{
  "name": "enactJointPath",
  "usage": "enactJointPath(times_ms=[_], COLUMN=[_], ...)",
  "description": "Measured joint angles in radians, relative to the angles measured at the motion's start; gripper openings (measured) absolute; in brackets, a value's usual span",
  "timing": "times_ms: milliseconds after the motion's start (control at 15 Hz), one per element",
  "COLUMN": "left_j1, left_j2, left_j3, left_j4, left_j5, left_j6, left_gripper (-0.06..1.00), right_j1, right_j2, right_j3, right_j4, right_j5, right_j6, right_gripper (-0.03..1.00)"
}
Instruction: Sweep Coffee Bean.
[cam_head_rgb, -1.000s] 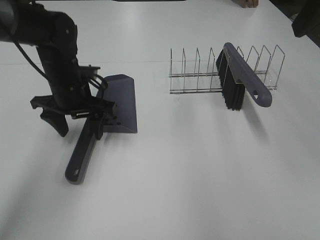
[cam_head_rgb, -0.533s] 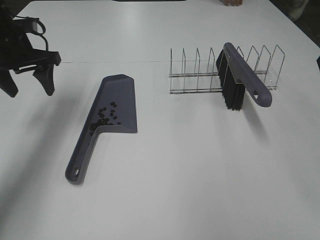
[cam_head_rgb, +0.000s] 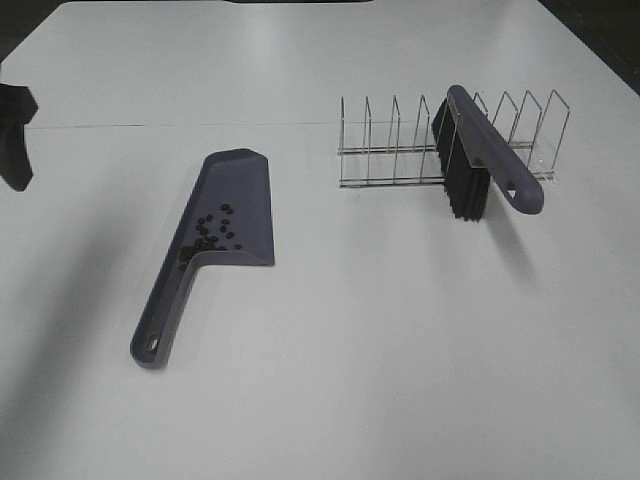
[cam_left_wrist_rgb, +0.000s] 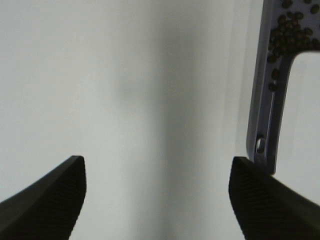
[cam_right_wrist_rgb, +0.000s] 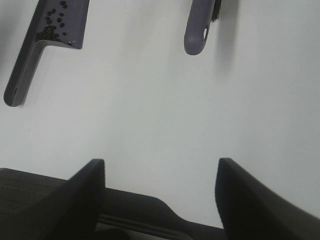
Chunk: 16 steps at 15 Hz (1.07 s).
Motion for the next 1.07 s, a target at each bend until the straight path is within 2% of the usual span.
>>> enactJointPath(times_ms=[267, 333, 667, 1067], left_j1=[0.0, 0.0, 0.0, 0.0], left_j2=[-0.343, -0.522, -0.898, -1.376], left_j3=[0.272, 0.388, 0.582, 0.752], left_j4=[0.03, 0.071, 0.131, 0.134], left_j5=[-0.029, -0.053, -0.066, -0.059], left_j6=[0.0, -0.001, 0.0, 0.05], left_gripper=[0.7, 0.7, 0.7, 0.7], right_j1=[0.0, 0.0, 0.0, 0.0], right_j2=[-0.234, -0.355, -0.605, -0.849], right_j3=[0.117, 0.185, 0.344, 0.466], right_j4=[-0.001, -0.013, -0.092, -0.185], right_j5=[0.001, 0.002, 0.002, 0.003], right_j6=[0.0, 0.0, -0.004, -0.007], right_gripper=[0.58, 0.58, 0.58, 0.58])
